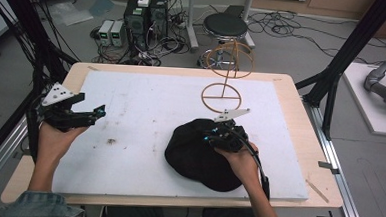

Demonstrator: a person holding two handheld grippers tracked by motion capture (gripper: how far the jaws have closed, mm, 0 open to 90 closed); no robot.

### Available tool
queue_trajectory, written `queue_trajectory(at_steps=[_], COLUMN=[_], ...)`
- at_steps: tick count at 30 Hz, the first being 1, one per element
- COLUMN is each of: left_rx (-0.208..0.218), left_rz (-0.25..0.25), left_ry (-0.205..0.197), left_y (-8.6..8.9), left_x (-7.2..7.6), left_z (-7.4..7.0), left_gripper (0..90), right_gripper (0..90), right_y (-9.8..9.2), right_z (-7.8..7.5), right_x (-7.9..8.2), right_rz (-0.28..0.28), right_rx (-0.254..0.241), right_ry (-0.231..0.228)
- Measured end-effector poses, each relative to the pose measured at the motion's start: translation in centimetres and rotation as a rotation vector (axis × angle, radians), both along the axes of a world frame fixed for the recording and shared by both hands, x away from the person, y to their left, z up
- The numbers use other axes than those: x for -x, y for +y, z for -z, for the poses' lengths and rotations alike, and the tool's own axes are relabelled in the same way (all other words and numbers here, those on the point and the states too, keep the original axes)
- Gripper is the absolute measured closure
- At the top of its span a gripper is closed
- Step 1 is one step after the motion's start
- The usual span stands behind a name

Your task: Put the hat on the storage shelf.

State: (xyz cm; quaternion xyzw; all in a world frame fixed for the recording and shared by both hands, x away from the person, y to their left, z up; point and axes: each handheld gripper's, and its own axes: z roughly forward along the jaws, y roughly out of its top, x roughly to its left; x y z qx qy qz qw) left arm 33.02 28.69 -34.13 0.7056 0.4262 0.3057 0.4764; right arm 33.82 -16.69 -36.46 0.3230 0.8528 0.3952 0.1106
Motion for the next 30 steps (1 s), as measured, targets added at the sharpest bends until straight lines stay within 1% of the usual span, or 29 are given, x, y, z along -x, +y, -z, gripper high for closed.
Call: queue_trajectory(at_steps=[3, 11, 14, 15, 16, 19, 20, 23, 25, 26, 29, 30], left_rx=[0.006, 0.01, 0.008, 0.008, 0.009, 0.011, 0.01, 0.013, 0.013, 0.012, 0.017, 0.012], left_rz=[-0.002, -0.003, -0.002, -0.001, -0.001, 0.0, -0.001, -0.002, -0.002, -0.002, -0.006, -0.006], left_ry=[-0.005, -0.013, -0.012, -0.011, -0.011, -0.012, -0.011, -0.012, -0.013, -0.013, -0.013, -0.012], left_y=[0.1, 0.3, 0.3, 0.3, 0.2, 0.2, 0.2, 0.2, 0.3, 0.3, 0.3, 0.4], left_x=[0.1, 0.2, 0.2, 0.2, 0.2, 0.2, 0.2, 0.2, 0.2, 0.1, 0.1, 0.1], left_z=[-0.1, -0.3, -0.4, -0.3, -0.3, -0.4, -0.4, -0.4, -0.4, -0.4, -0.4, -0.4], left_gripper=[17.1, 17.1, 17.1, 17.2, 17.2, 17.1, 17.1, 17.1, 17.1, 17.1, 17.1, 17.1], right_gripper=[82.1, 82.3, 82.3, 82.3, 82.3, 82.3, 82.3, 82.2, 82.3, 82.3, 82.3, 82.3], right_y=[-0.1, -0.8, -1.3, -1.7, -1.7, -2.3, -2.6, -3.1, -3.7, -3.7, -4.4, -4.6], right_z=[-0.3, -2.2, -2.8, -3.2, -3.2, -3.9, -4.2, -4.5, -5.1, -5.1, -5.9, -6.2], right_x=[0.1, 0.8, 1.0, 1.0, 1.0, 1.0, 1.0, 1.0, 0.9, 0.9, 0.7, 0.6], right_rz=[0.002, 0.011, 0.023, 0.028, 0.028, 0.036, 0.044, 0.052, 0.073, 0.073, 0.088, 0.093], right_rx=[-0.008, -0.044, -0.063, -0.077, -0.077, -0.093, -0.109, -0.117, -0.133, -0.133, -0.148, -0.155], right_ry=[-0.012, -0.073, -0.099, -0.111, -0.111, -0.129, -0.131, -0.139, -0.148, -0.148, -0.167, -0.171])
